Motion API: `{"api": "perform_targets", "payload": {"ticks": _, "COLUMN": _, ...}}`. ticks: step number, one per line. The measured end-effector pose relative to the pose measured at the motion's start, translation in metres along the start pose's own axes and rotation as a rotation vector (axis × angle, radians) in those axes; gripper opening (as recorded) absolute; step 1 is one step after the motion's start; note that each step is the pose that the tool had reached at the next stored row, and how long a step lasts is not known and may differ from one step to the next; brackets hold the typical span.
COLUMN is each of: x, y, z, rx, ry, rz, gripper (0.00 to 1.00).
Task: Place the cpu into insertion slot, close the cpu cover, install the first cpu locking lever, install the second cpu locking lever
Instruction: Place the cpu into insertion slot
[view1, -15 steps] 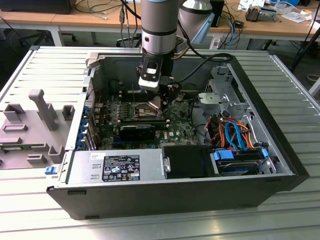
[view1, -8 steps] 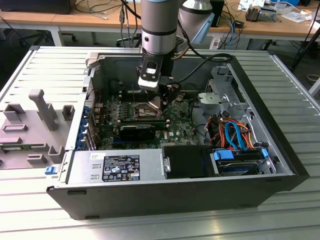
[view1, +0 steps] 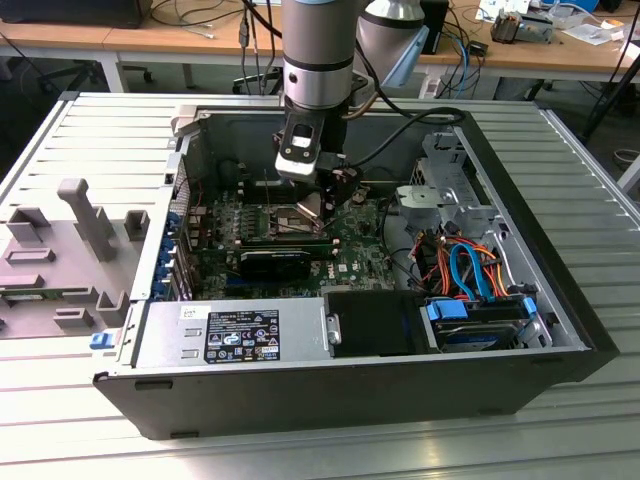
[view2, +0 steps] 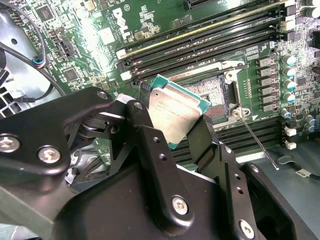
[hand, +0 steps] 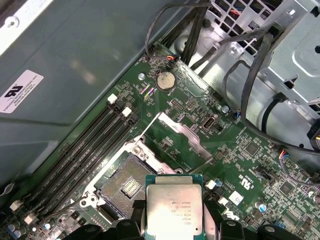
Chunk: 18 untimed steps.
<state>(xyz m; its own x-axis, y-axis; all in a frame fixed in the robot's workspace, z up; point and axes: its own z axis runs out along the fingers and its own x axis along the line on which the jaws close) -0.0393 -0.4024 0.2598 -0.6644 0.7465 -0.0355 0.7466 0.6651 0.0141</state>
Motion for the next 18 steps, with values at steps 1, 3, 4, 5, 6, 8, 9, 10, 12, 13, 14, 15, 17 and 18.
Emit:
{"api": "perform_targets", "payload": {"ticks": 1, "x": 0.0000, "y": 0.0000, "z": 0.0000, "rx": 0.0001, "ry": 0.0000, "rz": 0.002, "gripper": 0.54}}
{"api": "perform_targets", "payload": {"ticks": 3, "x": 0.0000, "y": 0.0000, "z": 0.0000, "rx": 0.0002, "ry": 0.0000, "rz": 0.005, "gripper": 0.54}}
{"api": "perform_targets", "payload": {"ticks": 4, "x": 0.0000, "y": 0.0000, "z": 0.0000, "rx": 0.0002, "ry": -0.0001, "rz": 0.006, "gripper": 0.54}}
{"api": "perform_targets", "payload": {"ticks": 5, "x": 0.0000, "y": 0.0000, "z": 0.0000, "rx": 0.0003, "ry": -0.0001, "rz": 0.008, "gripper": 0.54}}
{"api": "perform_targets", "payload": {"ticks": 6, "x": 0.0000, "y": 0.0000, "z": 0.0000, "rx": 0.0003, "ry": -0.0001, "rz": 0.009, "gripper": 0.54}}
{"api": "perform_targets", "payload": {"ticks": 8, "x": 0.0000, "y": 0.0000, "z": 0.0000, "rx": 0.0004, "ry": -0.0002, "rz": 0.012, "gripper": 0.54}}
{"api": "perform_targets", "payload": {"ticks": 9, "x": 0.0000, "y": 0.0000, "z": 0.0000, "rx": 0.0005, "ry": -0.0002, "rz": 0.013, "gripper": 0.54}}
{"api": "perform_targets", "payload": {"ticks": 10, "x": 0.0000, "y": 0.0000, "z": 0.0000, "rx": 0.0005, "ry": -0.0002, "rz": 0.015, "gripper": 0.54}}
{"api": "perform_targets", "payload": {"ticks": 12, "x": 0.0000, "y": 0.0000, "z": 0.0000, "rx": 0.0007, "ry": -0.0003, "rz": 0.019, "gripper": 0.54}}
{"api": "perform_targets", "payload": {"ticks": 13, "x": 0.0000, "y": 0.0000, "z": 0.0000, "rx": 0.0007, "ry": -0.0003, "rz": 0.021, "gripper": 0.54}}
{"api": "perform_targets", "payload": {"ticks": 14, "x": 0.0000, "y": 0.0000, "z": 0.0000, "rx": 0.0008, "ry": -0.0003, "rz": 0.024, "gripper": 0.54}}
{"api": "perform_targets", "payload": {"ticks": 15, "x": 0.0000, "y": 0.0000, "z": 0.0000, "rx": 0.0009, "ry": -0.0004, "rz": 0.026, "gripper": 0.54}}
{"api": "perform_targets", "payload": {"ticks": 17, "x": 0.0000, "y": 0.0000, "z": 0.0000, "rx": 0.0010, "ry": -0.0004, "rz": 0.028, "gripper": 0.54}}
{"api": "perform_targets", "payload": {"ticks": 18, "x": 0.0000, "y": 0.0000, "z": 0.0000, "rx": 0.0011, "ry": -0.0004, "rz": 0.030, "gripper": 0.54}}
